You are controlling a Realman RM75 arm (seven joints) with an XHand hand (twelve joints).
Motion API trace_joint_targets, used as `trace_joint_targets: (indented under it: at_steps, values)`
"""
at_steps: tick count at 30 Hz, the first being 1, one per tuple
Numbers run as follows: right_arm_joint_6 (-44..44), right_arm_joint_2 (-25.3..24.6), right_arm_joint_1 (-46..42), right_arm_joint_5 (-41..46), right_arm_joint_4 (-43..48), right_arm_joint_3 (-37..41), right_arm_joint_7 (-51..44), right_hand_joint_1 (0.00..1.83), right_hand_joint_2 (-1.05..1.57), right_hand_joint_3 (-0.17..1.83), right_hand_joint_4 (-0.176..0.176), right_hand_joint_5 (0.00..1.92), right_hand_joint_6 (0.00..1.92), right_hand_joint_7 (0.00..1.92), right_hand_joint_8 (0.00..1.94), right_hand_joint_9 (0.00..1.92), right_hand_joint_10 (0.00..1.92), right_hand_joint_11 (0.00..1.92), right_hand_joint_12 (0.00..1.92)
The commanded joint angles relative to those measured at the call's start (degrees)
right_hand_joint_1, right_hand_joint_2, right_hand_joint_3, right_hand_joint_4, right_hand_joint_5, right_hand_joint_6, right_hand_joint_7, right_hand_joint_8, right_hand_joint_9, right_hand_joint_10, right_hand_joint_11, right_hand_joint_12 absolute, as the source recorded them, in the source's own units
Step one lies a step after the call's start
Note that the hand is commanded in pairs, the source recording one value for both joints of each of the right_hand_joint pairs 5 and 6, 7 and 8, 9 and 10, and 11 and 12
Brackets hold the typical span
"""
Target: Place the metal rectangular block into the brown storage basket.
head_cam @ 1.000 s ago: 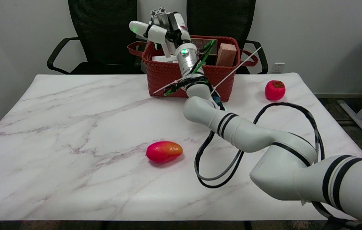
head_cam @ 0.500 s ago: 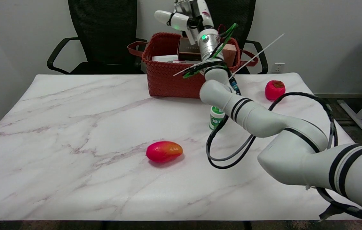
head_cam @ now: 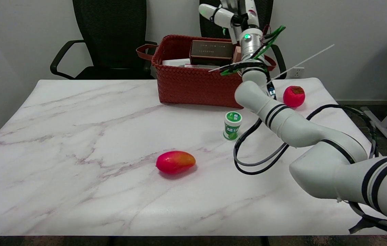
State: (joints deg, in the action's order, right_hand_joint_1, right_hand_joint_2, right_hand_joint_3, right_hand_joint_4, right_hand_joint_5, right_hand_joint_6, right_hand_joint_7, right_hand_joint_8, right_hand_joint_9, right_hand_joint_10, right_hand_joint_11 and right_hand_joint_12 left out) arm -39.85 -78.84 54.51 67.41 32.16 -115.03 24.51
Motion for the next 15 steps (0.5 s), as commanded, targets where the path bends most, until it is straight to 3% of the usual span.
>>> trace_joint_targets:
  at_steps: [1, 15]
  values:
    - [-6.2, 4.3, -5.5, 8.3, 3.3, 2.6, -1.8, 0.91, 0.76, -0.01, 0.0, 1.48, 1.48, 1.72, 1.72, 1.7, 1.7, 1.81, 1.81]
    - [-8.7, 3.4, -6.6, 11.9, 1.1, 2.8, -0.8, 0.87, 0.83, 0.05, 0.0, 1.49, 1.49, 1.73, 1.73, 1.69, 1.69, 1.79, 1.79]
